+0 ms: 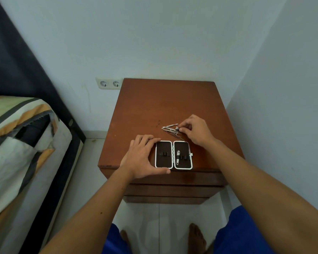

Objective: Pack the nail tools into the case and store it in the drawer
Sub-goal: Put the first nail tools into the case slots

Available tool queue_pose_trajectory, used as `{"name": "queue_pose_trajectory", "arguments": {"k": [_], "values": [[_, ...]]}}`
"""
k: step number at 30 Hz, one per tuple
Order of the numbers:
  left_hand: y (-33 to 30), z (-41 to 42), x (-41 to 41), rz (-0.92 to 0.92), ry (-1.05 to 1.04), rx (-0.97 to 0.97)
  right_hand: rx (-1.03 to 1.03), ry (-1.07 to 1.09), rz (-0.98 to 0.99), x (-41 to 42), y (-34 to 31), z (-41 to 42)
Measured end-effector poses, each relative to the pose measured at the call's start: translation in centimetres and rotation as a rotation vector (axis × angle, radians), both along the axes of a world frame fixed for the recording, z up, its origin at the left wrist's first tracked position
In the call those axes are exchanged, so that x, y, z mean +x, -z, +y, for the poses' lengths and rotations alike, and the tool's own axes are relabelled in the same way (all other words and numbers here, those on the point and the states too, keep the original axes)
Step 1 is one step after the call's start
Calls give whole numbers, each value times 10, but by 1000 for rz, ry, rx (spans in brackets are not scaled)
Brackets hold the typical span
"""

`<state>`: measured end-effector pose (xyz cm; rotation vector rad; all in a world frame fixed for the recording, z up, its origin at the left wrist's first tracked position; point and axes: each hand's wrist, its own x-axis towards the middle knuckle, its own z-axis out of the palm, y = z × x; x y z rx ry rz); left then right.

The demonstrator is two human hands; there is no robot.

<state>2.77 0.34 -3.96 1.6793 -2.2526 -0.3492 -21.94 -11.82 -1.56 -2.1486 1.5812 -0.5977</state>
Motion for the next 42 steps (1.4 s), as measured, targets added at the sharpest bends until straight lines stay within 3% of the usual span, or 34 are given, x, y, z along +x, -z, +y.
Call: {"name": "queue_pose_trajectory", "arguments": {"k": [6, 15, 23, 35, 42], "values": [[-1, 1, 0, 3, -3, 8, 93, 83, -262, -7, -6, 12], [1, 0, -1, -13, -6, -6, 256, -47, -522, -16, 1, 47], [0, 1, -2, -21, -16, 2, 288, -28, -398, -29, 16, 64], [-2, 2, -2, -35, -24, 24, 109, -231, -44, -39, 6, 86], [-2, 4, -2, -27, -32, 25, 58, -263, -91, -40, 8, 95]]}}
